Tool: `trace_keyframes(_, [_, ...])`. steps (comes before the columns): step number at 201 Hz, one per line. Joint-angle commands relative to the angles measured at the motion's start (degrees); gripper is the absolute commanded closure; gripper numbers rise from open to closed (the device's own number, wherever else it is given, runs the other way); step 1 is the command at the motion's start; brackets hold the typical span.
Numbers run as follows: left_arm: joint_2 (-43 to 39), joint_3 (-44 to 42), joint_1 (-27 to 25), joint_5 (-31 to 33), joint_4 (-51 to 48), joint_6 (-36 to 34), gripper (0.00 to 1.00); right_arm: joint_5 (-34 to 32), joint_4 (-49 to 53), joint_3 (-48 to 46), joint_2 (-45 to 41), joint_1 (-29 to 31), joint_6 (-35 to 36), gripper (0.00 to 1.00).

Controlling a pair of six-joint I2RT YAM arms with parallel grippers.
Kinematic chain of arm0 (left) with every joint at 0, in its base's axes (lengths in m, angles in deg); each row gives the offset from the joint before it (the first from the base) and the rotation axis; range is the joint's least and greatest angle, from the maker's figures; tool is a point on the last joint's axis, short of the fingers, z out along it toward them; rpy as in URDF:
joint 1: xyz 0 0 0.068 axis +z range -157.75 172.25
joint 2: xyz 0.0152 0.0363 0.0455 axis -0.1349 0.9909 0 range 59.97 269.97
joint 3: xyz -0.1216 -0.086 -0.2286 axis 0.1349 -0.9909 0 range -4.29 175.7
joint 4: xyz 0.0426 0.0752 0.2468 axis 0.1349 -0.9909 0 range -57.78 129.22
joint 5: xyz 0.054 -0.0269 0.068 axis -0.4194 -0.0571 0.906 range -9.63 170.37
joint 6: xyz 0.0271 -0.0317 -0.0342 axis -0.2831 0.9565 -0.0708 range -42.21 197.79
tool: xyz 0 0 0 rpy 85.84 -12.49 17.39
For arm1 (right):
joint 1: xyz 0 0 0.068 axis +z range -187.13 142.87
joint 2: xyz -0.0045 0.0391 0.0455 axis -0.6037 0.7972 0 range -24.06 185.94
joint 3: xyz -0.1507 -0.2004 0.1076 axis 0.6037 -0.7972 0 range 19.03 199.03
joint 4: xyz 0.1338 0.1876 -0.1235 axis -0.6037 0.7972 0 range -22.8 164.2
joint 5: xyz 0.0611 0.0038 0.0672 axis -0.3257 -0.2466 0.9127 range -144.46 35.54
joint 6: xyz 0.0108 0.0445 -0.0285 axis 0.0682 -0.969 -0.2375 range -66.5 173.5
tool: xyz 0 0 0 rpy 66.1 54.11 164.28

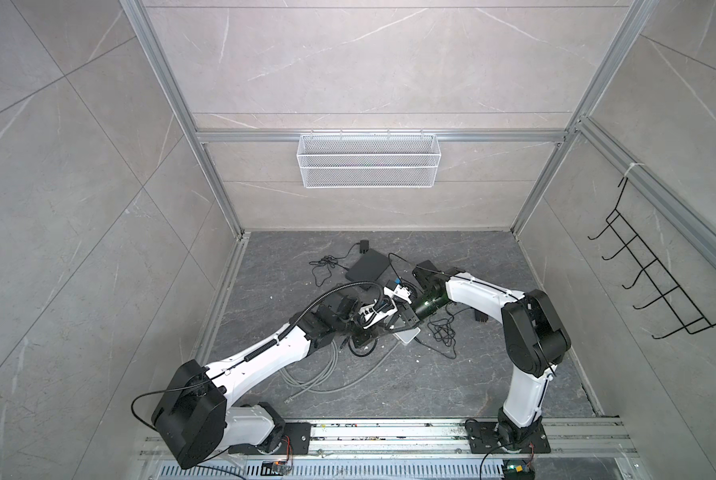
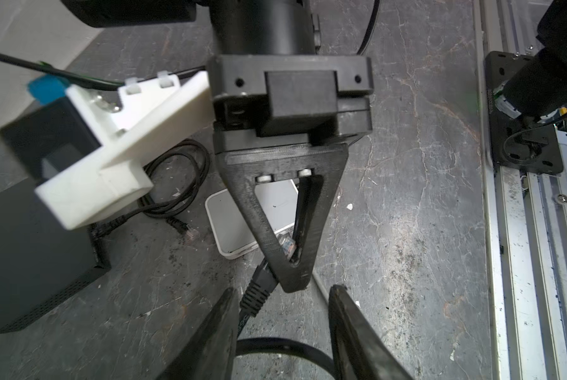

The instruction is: Insert the plug into the switch port

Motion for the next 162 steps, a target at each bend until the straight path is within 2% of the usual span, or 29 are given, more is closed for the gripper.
trace_keyframes(1, [1.93,1.56,-0.12,0.87,-2.03,-2.29,0.52,3.28,2.2,0.28,-0.61,-0.9,0.21,0.96])
trace_keyframes(50, [6.08,2.96,-0.42,9.69,-3.58,-4.64,0.51,3.88,4.83,-0.65,-1.53,-1.37,2.59,0.96])
trace_keyframes(105, [7.11,4.04,-1.27,13.76,-1.44,-7.72,0.52,6.29,5.17,-1.01,-0.48,-0.74,2.93,0.97])
trace_keyframes(162, [7.29,4.04,-2.2,14.4,-2.2,-9.16,0.77,6.76,5.77,-1.01,0.09,-0.75,3.01,0.97])
